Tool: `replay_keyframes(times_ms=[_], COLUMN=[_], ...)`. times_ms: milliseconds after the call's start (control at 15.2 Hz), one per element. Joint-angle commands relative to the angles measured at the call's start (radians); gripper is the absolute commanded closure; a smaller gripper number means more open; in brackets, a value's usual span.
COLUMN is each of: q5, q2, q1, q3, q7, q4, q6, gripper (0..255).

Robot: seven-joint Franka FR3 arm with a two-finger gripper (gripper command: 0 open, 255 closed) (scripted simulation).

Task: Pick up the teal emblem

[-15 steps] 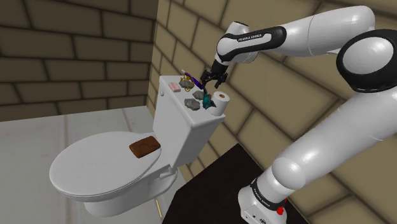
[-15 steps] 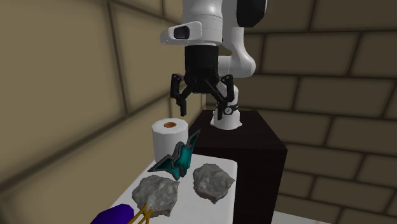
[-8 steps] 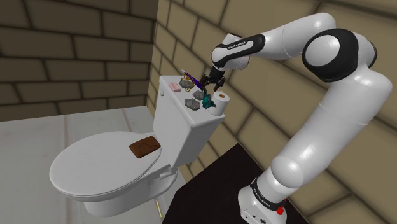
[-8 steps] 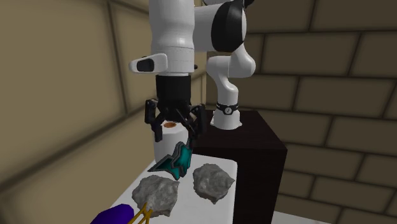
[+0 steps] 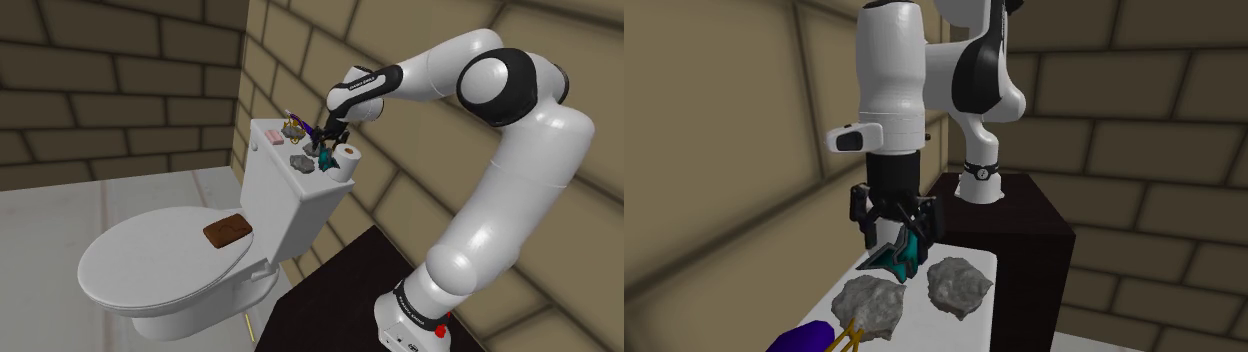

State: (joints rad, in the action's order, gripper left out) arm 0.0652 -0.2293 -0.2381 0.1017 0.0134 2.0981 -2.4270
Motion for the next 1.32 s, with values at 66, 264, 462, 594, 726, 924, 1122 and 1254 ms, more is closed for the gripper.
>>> replay_keyframes(times_ms=[66,264,462,594,726,924,1122,1254], q5=[0.002,0.002,0.002,0.002,0.000,-0.006,-0.011,-0.014], q2=[-0.011,-0.010,-0.011,-0.011,0.000,0.024,0.047,0.062], q1=[0.001,0.000,0.001,0.001,0.001,0.002,0.003,0.004], q3=[-0.001,-0.001,-0.001,-0.001,0.000,0.001,0.003,0.003], q7=[0.000,0.000,0.000,0.000,-0.002,-0.006,-0.010,-0.012], q4=[-0.002,-0.001,-0.002,-0.002,-0.001,-0.013,-0.026,-0.037], q6=[-0.009,-0.010,-0.009,-0.009,0.001,0.037,0.073,0.097], gripper=[255,255,255,255,255,255,255,255])
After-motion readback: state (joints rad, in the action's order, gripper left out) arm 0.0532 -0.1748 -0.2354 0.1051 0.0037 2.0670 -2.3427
